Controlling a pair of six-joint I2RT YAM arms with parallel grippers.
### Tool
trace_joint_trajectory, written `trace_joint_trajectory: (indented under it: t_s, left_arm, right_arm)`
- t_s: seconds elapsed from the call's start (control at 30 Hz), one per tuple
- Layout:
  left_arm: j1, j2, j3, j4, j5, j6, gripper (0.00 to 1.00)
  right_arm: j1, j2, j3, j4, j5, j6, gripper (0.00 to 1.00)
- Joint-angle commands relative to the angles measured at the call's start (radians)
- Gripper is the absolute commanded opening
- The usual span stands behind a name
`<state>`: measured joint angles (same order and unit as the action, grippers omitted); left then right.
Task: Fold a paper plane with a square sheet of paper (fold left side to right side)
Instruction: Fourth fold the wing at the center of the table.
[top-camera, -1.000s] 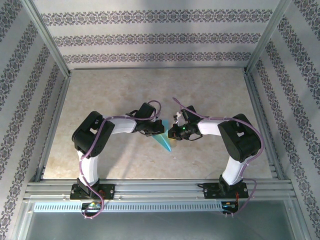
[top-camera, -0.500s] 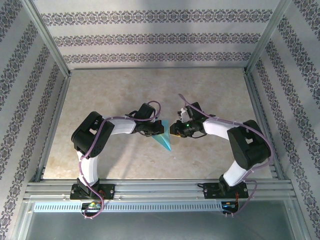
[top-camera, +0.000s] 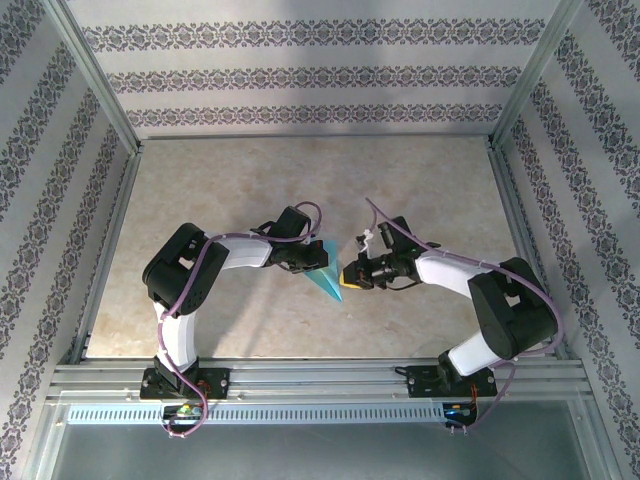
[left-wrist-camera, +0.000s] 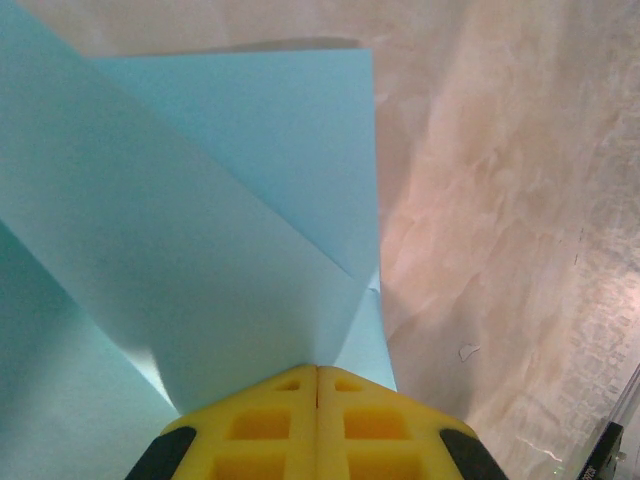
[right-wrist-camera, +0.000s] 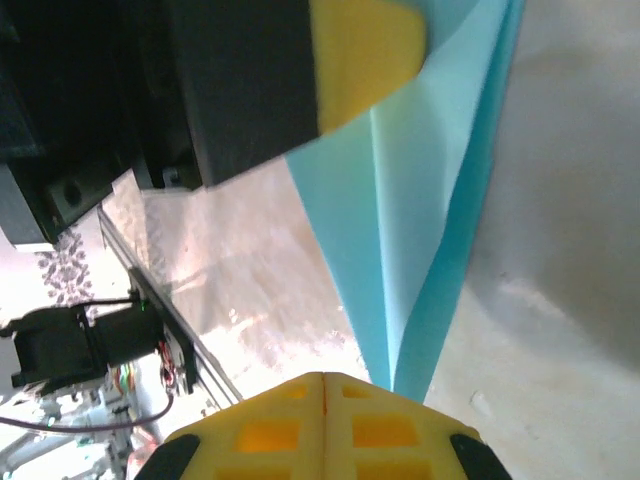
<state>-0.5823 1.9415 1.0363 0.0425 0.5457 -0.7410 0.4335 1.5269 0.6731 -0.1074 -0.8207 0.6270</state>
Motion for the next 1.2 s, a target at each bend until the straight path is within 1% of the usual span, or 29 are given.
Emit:
trace_joint_trajectory:
  t_s: [0.0,0.23,0.8,0.97,1.17]
  left_arm:
    - [0.003,0.001,-0.03,-0.086,-0.043,-0.001,0.0]
    - [0.004,0.001,-0.029,-0.09,-0.044,-0.001,0.0]
    - [0.005,0.001,-0.033,-0.088,-0.046,-0.004,0.0]
    - [0.006,0.0,-0.036,-0.086,-0.046,-0.004,0.0]
    - [0.007,-0.004,-0.038,-0.088,-0.048,-0.003,0.0]
  right_arm:
    - [0.02,0.014,-0.027,0.079,-0.048,0.041,0.0]
    - [0.061,0.076,-0.032,0.166,-0.039,0.08,0.0]
    - [0.106,0.122,-0.076,0.191,0.02,0.093,0.0]
    - [0.113,0.113,-0.081,0.21,0.018,0.105,0.0]
    - [0.087,0.06,-0.055,0.201,0.007,0.103,0.0]
